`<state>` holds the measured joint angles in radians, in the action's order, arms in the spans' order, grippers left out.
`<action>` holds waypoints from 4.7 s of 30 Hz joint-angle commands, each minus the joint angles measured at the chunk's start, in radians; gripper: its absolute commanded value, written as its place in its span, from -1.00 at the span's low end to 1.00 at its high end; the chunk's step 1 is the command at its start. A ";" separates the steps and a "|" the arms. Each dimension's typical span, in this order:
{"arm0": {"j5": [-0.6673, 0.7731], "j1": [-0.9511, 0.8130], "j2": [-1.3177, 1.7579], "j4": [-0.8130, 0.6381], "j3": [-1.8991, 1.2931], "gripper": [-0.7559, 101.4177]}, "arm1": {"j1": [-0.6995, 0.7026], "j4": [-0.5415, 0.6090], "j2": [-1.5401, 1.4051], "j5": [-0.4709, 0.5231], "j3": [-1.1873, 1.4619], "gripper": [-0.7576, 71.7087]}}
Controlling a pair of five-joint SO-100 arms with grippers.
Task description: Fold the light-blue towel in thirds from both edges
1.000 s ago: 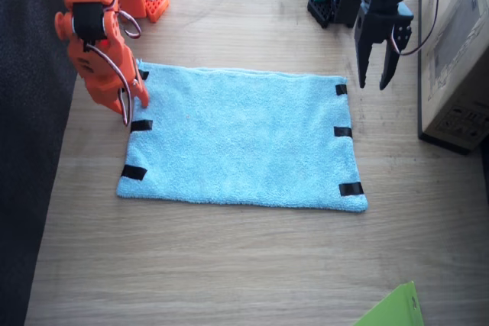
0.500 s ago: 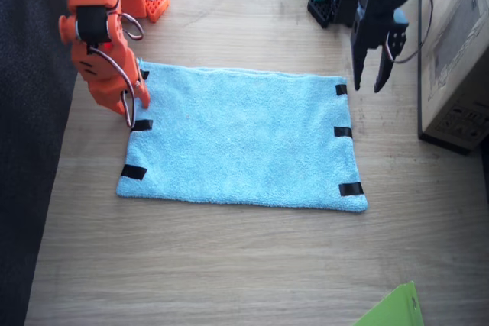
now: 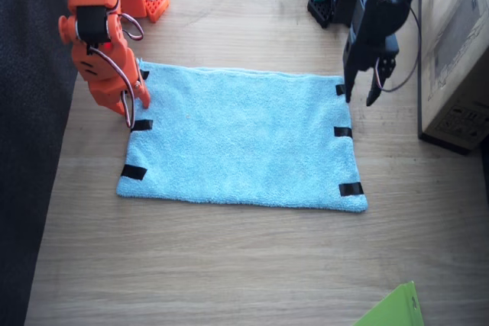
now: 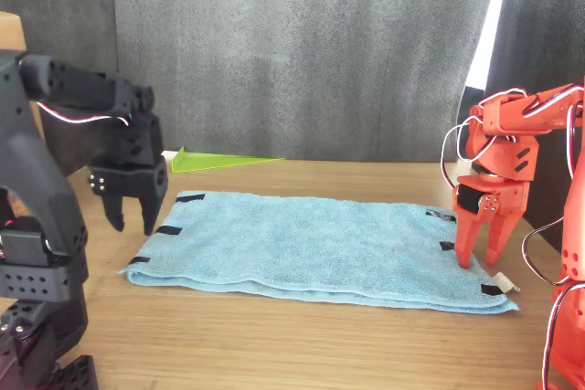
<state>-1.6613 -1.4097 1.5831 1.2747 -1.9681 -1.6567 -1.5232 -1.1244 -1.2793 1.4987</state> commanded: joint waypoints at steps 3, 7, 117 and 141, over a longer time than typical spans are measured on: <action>-0.009 0.029 -0.025 0.026 0.071 -0.49 | -0.031 0.005 -0.028 -0.009 0.005 -0.32; -0.012 0.046 -0.058 0.046 0.115 -0.49 | -0.031 0.005 -0.028 -0.006 0.005 -0.32; -0.051 0.077 -0.158 0.173 0.172 -0.99 | -0.202 -0.115 -0.239 -0.020 0.003 -0.97; -0.046 0.084 -0.155 0.172 0.176 -0.99 | -0.456 -0.422 0.071 -0.037 -0.655 -0.97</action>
<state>-1.6981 -1.3116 1.3744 1.4327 -1.7994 -2.0724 -1.9297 -1.0523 -1.3054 0.8805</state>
